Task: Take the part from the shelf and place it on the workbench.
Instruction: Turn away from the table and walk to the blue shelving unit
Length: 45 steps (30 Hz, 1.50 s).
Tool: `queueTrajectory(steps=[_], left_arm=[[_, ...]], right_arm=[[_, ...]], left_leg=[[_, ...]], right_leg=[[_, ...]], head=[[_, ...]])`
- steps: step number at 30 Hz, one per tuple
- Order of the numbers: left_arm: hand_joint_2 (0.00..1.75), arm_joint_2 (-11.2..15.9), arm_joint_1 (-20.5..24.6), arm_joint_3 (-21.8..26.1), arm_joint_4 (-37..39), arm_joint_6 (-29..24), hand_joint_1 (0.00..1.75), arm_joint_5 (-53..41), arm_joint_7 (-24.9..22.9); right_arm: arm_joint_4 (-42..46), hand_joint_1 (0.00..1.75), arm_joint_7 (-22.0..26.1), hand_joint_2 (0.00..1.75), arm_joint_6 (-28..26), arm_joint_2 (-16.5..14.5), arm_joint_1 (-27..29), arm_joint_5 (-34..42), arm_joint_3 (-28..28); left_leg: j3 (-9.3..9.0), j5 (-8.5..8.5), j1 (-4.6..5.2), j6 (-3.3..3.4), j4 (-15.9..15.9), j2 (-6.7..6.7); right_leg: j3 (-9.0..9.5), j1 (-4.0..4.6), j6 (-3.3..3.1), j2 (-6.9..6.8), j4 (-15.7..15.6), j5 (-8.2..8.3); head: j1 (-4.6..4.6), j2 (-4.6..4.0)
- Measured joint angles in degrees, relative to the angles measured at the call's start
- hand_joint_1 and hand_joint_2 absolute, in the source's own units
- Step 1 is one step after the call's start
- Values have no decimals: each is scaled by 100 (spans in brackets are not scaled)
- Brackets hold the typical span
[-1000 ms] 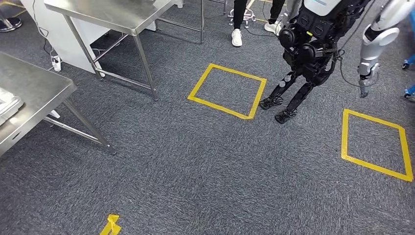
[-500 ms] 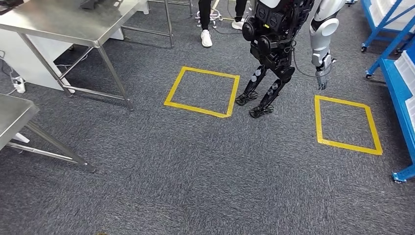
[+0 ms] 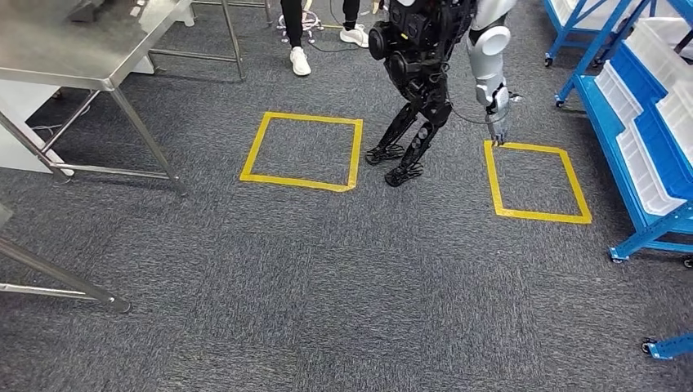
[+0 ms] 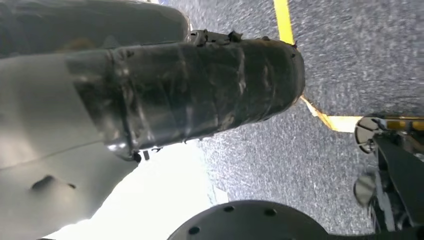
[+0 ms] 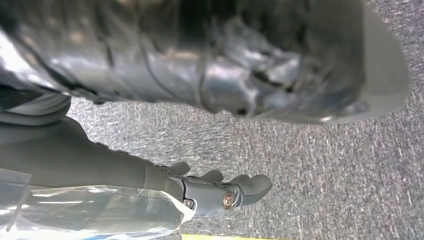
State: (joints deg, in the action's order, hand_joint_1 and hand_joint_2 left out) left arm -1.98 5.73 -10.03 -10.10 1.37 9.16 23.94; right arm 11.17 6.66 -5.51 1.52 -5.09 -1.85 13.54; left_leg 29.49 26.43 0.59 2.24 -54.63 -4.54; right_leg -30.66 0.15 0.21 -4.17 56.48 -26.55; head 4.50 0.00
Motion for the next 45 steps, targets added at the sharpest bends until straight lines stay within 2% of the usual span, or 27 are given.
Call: queueTrajectory(steps=[2,3,4,6,8,10,11,13,15,17,19,21,23,25,26,28,31,32,34,35,37,38,40,41,42,43,45], left_arm=[[0,-1,4,10,0,1,0,0,-7],[0,-1,7,13,-1,2,0,0,-8],[0,-1,12,16,-1,3,0,0,-7],[0,4,22,26,-2,5,0,0,-7],[0,33,18,33,-2,7,0,0,-10],[0,74,-1,35,-2,8,0,0,-15],[0,89,-12,36,-1,7,0,0,-16],[0,105,-25,38,-1,7,0,0,-18],[0,108,-21,40,-2,6,0,0,-20],[0,108,-10,42,-2,3,0,1,-25],[0,108,-1,42,-2,1,0,3,-23],[0,89,6,43,-2,-3,0,6,-18],[0,48,4,46,-2,-16,0,12,-21],[0,14,-9,51,-1,-37,0,16,-34],[0,2,-14,52,-1,-46,0,17,-39],[0,-6,-11,54,-1,-54,0,17,-44],[0,-9,6,54,-2,-52,0,17,-45],[0,-11,11,54,-2,-51,0,17,-45],[0,-14,26,54,-3,-48,0,17,-44],[0,-14,34,55,-3,-46,0,17,-43],[0,-4,38,56,-4,-43,0,17,-46],[0,9,33,57,-4,-41,0,17,-52],[0,48,12,58,-3,-36,0,17,-60],[0,63,0,58,-2,-34,0,17,-58],[0,76,-8,58,-2,-33,0,17,-56],[0,84,-12,58,-2,-32,0,17,-55],[0,90,-13,58,-1,-27,0,17,-56]], right_arm=[[0,0,-4,0,2,9,-27,-3,-20],[0,0,-10,0,3,16,-31,-4,-27],[-1,0,-17,0,3,21,-24,-4,-31],[-4,0,-33,0,5,26,-12,-7,-35],[-7,0,-39,0,8,24,-19,-9,-39],[-7,0,-39,0,10,19,-25,-9,-44],[-8,0,-39,0,11,15,-22,-9,-46],[-10,0,-39,0,11,4,-16,-9,-50],[-11,0,-39,0,11,-4,-23,-9,-53],[-11,0,-43,0,19,-3,-29,-10,-55],[-13,0,-55,0,32,-3,-15,-12,-57],[-15,0,-73,0,37,2,5,-13,-61],[-16,0,-84,0,38,14,1,-14,-63],[-17,0,-85,0,45,18,-5,-15,-65],[-17,0,-85,0,49,18,0,-16,-66],[-17,0,-86,0,55,22,13,-18,-67],[-17,0,-87,0,55,45,-24,-20,-67],[-16,0,-87,0,55,52,-35,-20,-67],[-16,0,-88,0,55,63,-27,-20,-67],[-17,0,-91,0,56,66,-9,-20,-68],[-20,0,-97,0,58,60,3,-20,-69],[-21,0,-99,0,62,54,0,-20,-69],[-22,0,-100,0,69,42,-7,-20,-69],[-23,0,-100,0,72,38,-4,-20,-69],[-25,0,-100,0,74,34,2,-20,-69],[-27,0,-100,0,77,30,7,-20,-69],[-30,0,-100,0,79,28,4,-20,-69]], left_leg=[[-21,27,16,-48,-7,-127],[-37,39,10,-75,-2,-187],[-49,66,2,-109,-27,-151],[51,272,-16,-178,-317,123],[393,665,-38,-228,-1050,395],[717,884,-60,-263,-1701,437],[748,821,-73,-276,-1745,441],[500,422,-106,-294,-1185,509],[161,93,-157,-303,-415,767],[44,29,-169,-263,-117,907],[47,12,-159,-174,-102,782],[47,-22,-165,-88,-69,655],[62,-32,-140,-33,-55,527],[75,-25,-100,-7,-56,386],[75,-20,-80,1,-57,318],[55,-7,-47,10,-57,190],[17,23,-10,-23,-61,17],[7,33,-7,-47,-59,-41],[-26,53,-12,-100,-50,-142],[-35,92,-17,-134,-87,-100],[98,335,-36,-205,-461,144],[263,532,-53,-239,-835,294],[620,831,-82,-285,-1572,411],[701,829,-95,-303,-1715,427],[666,698,-108,-319,-1605,440],[528,484,-125,-336,-1288,472],[170,117,-178,-369,-495,717]], right_leg=[[110,46,-47,-112,-261,50],[109,42,-58,-18,-276,67],[117,28,-77,56,-305,91],[142,-15,-116,190,-362,142],[133,-40,-138,325,-375,169],[118,-48,-141,486,-363,176],[116,-56,-135,572,-352,176],[121,-83,-102,740,-322,166],[94,-95,-28,894,-264,144],[42,-108,63,1021,-231,140],[12,-132,144,1105,-241,152],[-117,-126,189,906,3,-3],[-476,-116,203,582,740,-387],[-824,-117,203,468,1462,-660],[-859,-116,191,448,1546,-642],[-563,-91,124,379,1015,-327],[35,18,-26,49,-98,42],[84,45,-52,12,-215,52],[96,38,-73,142,-289,89],[123,20,-83,195,-340,122],[174,-31,-102,298,-431,194],[176,-37,-107,355,-441,205],[167,-55,-112,488,-437,212],[167,-65,-105,563,-428,210],[168,-80,-91,638,-412,204],[168,-99,-68,714,-386,193],[138,-124,7,862,-303,150]], head=[[2,0],[3,0],[6,0],[17,0],[32,0],[40,0],[40,0],[42,0],[45,0],[48,0],[48,0],[27,0],[1,0],[-3,0],[-3,0],[-2,0],[2,0],[3,0],[3,0],[5,0],[22,0],[30,0],[37,0],[36,0],[36,0],[36,0],[46,0]])
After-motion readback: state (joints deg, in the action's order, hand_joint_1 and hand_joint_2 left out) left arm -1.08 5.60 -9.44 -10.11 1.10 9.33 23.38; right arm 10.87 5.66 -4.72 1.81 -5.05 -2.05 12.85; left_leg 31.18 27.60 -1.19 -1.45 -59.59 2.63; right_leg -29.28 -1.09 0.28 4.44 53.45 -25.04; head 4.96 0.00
